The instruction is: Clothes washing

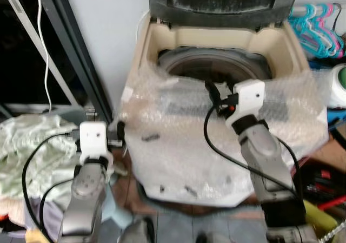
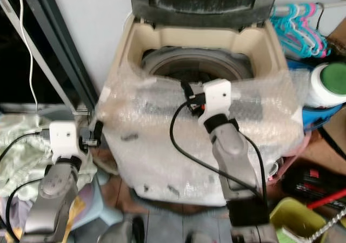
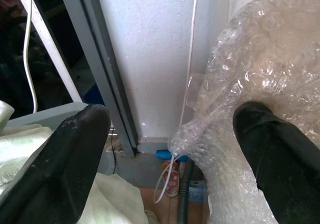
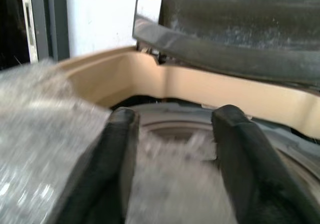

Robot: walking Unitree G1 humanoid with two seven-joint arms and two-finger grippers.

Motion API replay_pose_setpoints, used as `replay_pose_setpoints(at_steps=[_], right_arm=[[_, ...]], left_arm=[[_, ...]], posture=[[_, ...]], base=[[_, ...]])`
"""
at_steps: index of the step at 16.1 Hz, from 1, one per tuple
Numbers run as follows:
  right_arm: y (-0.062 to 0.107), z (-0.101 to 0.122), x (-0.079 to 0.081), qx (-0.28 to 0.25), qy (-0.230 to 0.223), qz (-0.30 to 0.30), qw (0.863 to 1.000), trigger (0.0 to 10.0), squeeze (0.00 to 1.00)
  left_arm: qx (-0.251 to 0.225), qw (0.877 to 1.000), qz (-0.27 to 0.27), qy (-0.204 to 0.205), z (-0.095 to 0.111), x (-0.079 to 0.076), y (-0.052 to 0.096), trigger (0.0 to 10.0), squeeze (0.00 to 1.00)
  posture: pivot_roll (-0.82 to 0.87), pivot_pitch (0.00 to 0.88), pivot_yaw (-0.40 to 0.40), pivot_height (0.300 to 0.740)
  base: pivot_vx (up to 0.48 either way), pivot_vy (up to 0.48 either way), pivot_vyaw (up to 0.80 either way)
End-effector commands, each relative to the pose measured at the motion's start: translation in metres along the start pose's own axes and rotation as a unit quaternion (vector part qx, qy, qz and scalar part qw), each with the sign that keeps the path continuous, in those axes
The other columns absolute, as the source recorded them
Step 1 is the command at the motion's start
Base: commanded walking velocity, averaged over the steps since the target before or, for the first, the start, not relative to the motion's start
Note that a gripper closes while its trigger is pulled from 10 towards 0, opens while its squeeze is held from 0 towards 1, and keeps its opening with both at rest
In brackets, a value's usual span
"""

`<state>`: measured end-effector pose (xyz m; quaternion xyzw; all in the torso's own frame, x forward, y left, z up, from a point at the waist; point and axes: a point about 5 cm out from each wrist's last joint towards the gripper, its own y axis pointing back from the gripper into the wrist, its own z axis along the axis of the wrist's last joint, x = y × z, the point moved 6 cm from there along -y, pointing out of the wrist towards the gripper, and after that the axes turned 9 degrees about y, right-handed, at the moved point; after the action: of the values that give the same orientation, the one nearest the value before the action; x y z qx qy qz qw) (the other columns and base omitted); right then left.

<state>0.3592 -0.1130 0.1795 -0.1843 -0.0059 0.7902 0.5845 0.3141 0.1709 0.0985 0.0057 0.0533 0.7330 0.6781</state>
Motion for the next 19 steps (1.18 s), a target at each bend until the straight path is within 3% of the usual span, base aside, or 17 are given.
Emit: replay_pose_setpoints(at_steps=[1, 3, 6, 8, 11, 15, 19], right_arm=[[0.004, -0.002, -0.001, -0.001, 0.011, -0.009, 1.000, 10.0, 1.00], [0.016, -0.034, -0.006, 0.037, 0.033, -0.044, 0.998, 10.0, 1.00], [0.035, -0.060, -0.009, 0.076, 0.066, -0.086, 0.991, 10.0, 1.00], [0.036, -0.060, -0.005, 0.074, 0.079, -0.088, 0.990, 10.0, 1.00], [0.034, -0.046, -0.011, 0.034, 0.121, -0.112, 0.986, 10.0, 1.00], [0.030, -0.025, -0.005, -0.015, 0.150, -0.108, 0.983, 10.0, 1.00], [0.030, -0.026, 0.004, -0.023, 0.158, -0.095, 0.983, 10.0, 1.00]], left_arm=[[0.014, 1.000, -0.003, -0.005, -0.007, -0.002, 0.000, 10.0, 0.00], [0.015, 1.000, -0.006, -0.002, -0.007, -0.003, -0.002, 10.0, 0.00], [0.013, 1.000, -0.008, -0.002, -0.006, -0.005, -0.003, 10.0, 0.00], [0.013, 1.000, -0.009, -0.003, -0.006, -0.004, -0.004, 10.0, 0.00], [0.016, 1.000, -0.018, -0.005, -0.007, -0.007, -0.006, 10.0, 0.00], [0.014, 1.000, -0.024, -0.006, -0.006, -0.011, -0.009, 10.0, 0.00], [0.015, 1.000, -0.027, -0.007, -0.006, -0.011, -0.010, 10.0, 0.00]], posture=[[-0.03, 0.075, 0.039, 0.740], [-0.02, 0.069, 0.049, 0.740], [-0.01, 0.067, 0.058, 0.740], [0.00, 0.068, 0.063, 0.740], [-0.01, 0.063, 0.078, 0.740], [-0.01, 0.060, 0.083, 0.740], [-0.01, 0.058, 0.084, 0.740]], base=[[0.000, 0.000, 0.00], [-0.120, 0.000, 0.00], [-0.162, 0.000, 0.00], [0.000, 0.000, 0.00], [-0.181, 0.000, 0.00], [-0.204, 0.000, 0.00], [-0.065, 0.000, 0.00]])
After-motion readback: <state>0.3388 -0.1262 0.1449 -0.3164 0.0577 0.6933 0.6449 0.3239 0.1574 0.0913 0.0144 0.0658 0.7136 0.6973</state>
